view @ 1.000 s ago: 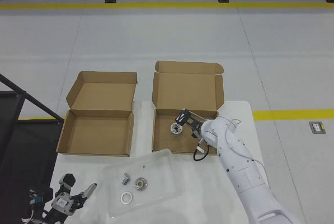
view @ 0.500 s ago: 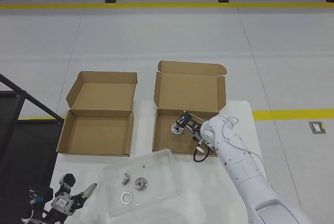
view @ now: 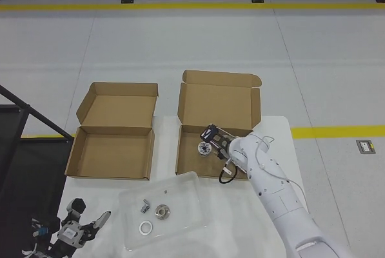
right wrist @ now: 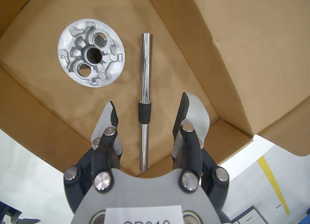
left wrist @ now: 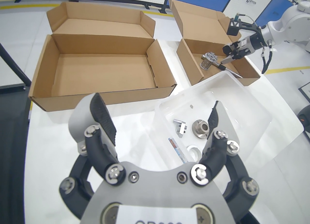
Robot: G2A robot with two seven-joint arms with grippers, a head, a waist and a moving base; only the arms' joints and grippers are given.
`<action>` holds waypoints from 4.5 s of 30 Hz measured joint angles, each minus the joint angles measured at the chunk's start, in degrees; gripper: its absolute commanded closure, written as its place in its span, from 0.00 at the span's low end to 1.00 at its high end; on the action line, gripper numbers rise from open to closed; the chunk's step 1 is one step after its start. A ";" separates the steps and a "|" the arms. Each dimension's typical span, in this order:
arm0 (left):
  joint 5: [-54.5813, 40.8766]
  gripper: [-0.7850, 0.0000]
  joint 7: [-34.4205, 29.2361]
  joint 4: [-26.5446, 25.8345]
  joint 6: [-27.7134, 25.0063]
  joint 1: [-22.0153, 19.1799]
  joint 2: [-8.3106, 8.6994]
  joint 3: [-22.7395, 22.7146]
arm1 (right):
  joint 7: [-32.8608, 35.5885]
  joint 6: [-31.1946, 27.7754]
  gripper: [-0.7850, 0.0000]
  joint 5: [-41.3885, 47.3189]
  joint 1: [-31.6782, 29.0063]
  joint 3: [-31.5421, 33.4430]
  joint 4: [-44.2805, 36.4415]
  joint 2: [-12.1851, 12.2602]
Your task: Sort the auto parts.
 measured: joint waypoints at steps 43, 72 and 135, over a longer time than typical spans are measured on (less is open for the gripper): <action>54.91 0.00 22.45 7.43 21.67 1.12 1.61 10.50 | -12.52 -4.07 0.00 -10.95 -31.66 2.33 -51.09 4.98; 37.85 0.00 1.47 -19.43 12.48 6.18 1.49 7.25 | -35.29 -7.99 0.00 -35.16 -53.44 2.22 -70.99 10.35; 21.40 0.47 -74.39 0.17 -0.78 -38.99 -0.47 40.27 | -58.24 3.94 0.00 -32.82 -70.50 18.33 -72.54 14.32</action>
